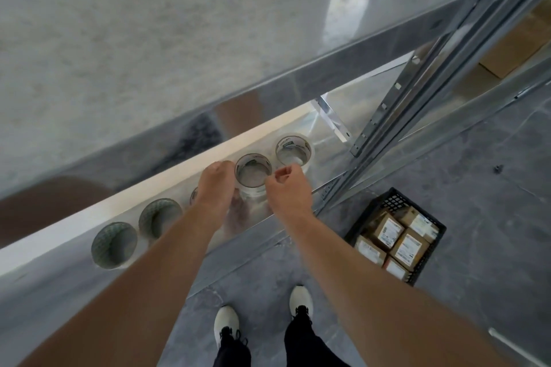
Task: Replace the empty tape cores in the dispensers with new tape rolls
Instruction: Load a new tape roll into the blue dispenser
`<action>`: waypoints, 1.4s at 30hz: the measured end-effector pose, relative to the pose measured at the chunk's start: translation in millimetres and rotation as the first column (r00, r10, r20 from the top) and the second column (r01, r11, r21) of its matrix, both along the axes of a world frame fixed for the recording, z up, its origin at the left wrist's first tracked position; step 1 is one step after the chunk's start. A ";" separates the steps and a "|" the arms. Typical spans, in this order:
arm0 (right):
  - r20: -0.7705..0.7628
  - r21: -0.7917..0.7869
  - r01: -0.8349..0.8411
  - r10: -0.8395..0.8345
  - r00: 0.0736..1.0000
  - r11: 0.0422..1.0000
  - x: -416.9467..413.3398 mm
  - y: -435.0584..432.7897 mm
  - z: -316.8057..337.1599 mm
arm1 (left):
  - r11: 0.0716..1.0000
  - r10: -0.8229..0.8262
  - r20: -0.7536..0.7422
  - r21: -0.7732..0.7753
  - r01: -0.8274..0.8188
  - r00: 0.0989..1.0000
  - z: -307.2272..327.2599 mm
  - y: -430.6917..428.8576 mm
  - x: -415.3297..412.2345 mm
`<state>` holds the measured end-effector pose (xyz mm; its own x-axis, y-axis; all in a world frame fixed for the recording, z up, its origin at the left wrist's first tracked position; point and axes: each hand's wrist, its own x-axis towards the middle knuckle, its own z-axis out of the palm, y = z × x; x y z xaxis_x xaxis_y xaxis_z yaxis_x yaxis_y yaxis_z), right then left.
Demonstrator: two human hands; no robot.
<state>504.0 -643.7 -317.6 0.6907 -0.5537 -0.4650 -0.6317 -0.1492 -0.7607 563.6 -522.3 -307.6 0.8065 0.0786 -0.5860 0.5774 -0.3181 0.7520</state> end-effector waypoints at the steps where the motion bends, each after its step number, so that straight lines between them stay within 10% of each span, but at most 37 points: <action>1: 0.004 0.006 0.006 -0.006 1.000 1.000 0.0 -0.4 0.5 | 1.000 0.003 -0.002 -0.011 -0.003 1.000 2.1 -0.7 -1.6; 15: 0.080 0.023 -0.078 0.076 0.994 0.997 -0.6 9.1 44.2 | 0.927 0.323 0.054 -0.221 -0.304 0.945 50.2 -7.8 -33.6; 42: 0.368 -0.118 -0.098 0.135 0.920 0.988 -112.1 64.3 153.7 | 0.846 0.312 0.198 -0.502 -0.177 0.929 152.6 67.4 -148.2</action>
